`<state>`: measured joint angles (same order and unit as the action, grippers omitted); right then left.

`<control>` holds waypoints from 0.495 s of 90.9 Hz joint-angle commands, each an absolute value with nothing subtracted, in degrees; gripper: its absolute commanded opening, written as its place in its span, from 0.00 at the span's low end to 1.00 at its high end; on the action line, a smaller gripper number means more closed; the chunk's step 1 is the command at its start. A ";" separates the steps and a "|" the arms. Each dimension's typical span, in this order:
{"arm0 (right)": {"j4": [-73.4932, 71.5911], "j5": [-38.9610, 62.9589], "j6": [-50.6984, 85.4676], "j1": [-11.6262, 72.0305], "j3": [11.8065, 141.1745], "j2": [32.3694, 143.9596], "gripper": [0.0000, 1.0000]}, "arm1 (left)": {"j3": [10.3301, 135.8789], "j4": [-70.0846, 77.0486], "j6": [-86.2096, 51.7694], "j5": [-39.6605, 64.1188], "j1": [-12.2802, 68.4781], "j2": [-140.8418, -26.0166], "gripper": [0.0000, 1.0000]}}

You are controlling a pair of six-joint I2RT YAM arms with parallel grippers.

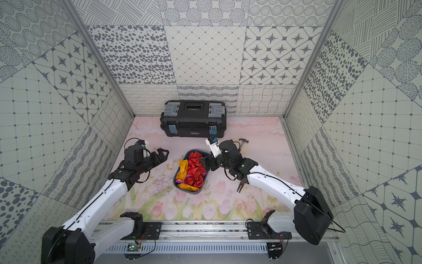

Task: Take the tea bags out of the storage box
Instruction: Pick up the tea bag from the storage box.

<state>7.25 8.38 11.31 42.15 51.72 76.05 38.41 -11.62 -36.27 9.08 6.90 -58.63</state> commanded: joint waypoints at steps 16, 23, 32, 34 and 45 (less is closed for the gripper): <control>6.49 -1.84 19.04 42.11 53.10 79.38 0.81 | 41.33 -24.77 -36.31 11.71 18.37 -57.47 0.84; 10.86 -1.08 21.92 42.18 56.06 81.22 0.80 | 43.86 -28.11 -35.31 10.13 21.10 -60.42 0.83; 16.36 -0.78 25.90 42.10 58.88 82.72 0.78 | 47.58 -31.39 -33.70 7.03 24.58 -64.13 0.83; 16.94 -0.74 26.89 42.10 59.02 82.71 0.78 | 48.33 -31.71 -33.32 6.41 25.28 -64.92 0.83; 16.40 0.72 30.97 42.17 56.89 81.67 0.77 | 51.92 -33.92 -31.87 2.42 29.08 -68.98 0.78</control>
